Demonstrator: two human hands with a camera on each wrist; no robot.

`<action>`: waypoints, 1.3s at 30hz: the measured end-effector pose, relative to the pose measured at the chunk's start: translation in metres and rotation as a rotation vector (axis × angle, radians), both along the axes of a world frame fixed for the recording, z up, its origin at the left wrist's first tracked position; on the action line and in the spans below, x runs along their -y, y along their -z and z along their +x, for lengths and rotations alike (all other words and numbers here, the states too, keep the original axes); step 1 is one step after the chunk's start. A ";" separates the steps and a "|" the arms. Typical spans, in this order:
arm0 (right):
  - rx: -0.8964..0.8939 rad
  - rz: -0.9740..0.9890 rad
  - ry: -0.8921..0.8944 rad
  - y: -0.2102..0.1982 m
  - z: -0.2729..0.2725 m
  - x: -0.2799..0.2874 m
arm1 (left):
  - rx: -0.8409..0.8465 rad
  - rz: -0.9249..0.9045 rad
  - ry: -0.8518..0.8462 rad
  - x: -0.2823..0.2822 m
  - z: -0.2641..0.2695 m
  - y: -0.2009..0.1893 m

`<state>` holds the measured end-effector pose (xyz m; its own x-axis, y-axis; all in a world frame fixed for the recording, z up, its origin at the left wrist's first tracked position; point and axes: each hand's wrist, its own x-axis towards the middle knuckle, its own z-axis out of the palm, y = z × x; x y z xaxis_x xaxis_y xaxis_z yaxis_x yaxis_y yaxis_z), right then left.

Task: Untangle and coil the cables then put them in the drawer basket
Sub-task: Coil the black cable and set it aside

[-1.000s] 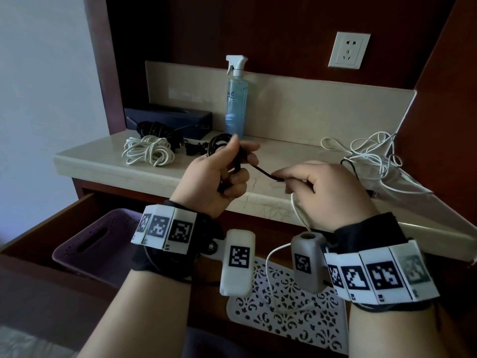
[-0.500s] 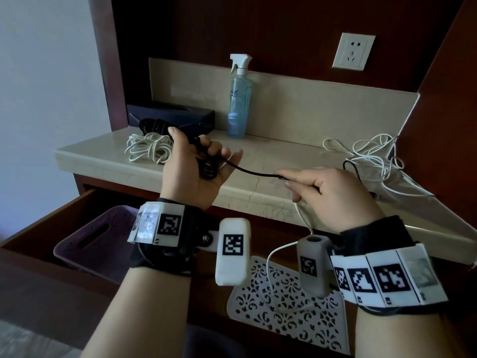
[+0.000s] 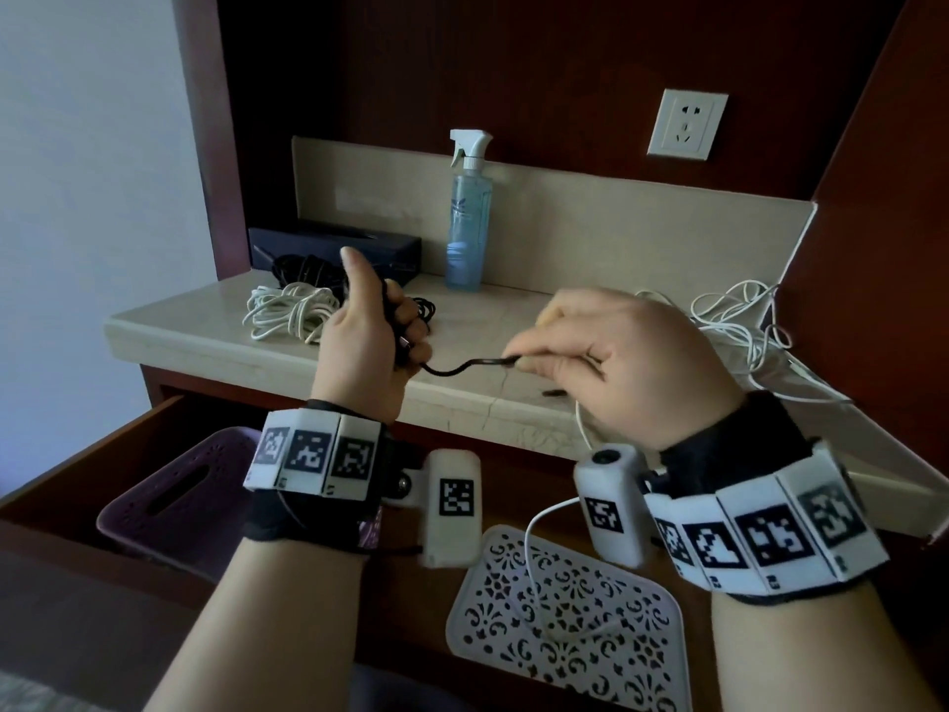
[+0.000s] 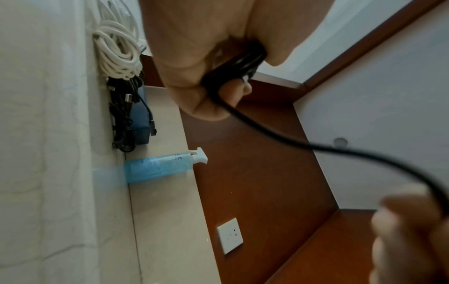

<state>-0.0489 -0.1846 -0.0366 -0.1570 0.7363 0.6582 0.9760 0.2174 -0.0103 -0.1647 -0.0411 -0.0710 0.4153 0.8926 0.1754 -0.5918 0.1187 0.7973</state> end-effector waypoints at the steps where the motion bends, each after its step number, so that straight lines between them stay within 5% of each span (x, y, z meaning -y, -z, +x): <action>1: 0.009 0.037 -0.042 -0.005 -0.002 -0.001 | -0.043 0.044 0.028 0.005 0.002 0.000; 6: -0.013 0.073 -0.124 -0.021 -0.009 -0.019 | -0.204 0.189 0.287 0.024 0.014 0.008; 15: -0.195 -0.076 0.021 -0.033 0.011 -0.035 | -0.331 0.309 0.671 0.030 0.008 0.009; 28: -0.202 -0.011 -0.005 -0.045 0.017 -0.039 | -0.281 0.394 0.653 0.031 0.010 0.006; 39: -0.414 -0.235 0.162 -0.019 0.042 -0.038 | -0.020 0.061 0.533 0.011 -0.002 -0.001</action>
